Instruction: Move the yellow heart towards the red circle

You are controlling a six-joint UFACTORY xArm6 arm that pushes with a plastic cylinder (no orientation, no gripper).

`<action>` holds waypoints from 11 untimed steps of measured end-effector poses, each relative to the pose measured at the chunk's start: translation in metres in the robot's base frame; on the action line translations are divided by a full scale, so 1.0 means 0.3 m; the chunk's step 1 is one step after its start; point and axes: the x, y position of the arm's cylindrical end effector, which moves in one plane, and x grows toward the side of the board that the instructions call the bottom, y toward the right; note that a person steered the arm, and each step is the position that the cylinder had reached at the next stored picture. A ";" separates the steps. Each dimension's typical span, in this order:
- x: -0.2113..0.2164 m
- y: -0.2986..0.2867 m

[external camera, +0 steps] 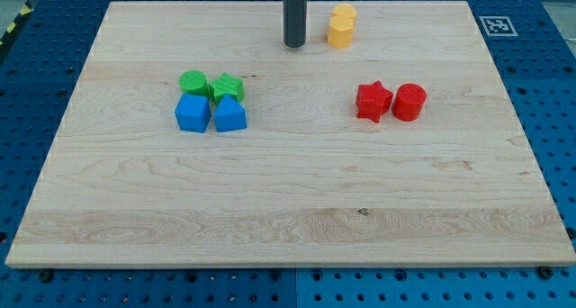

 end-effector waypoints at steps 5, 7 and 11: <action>-0.196 0.225; -0.151 0.311; -0.013 0.519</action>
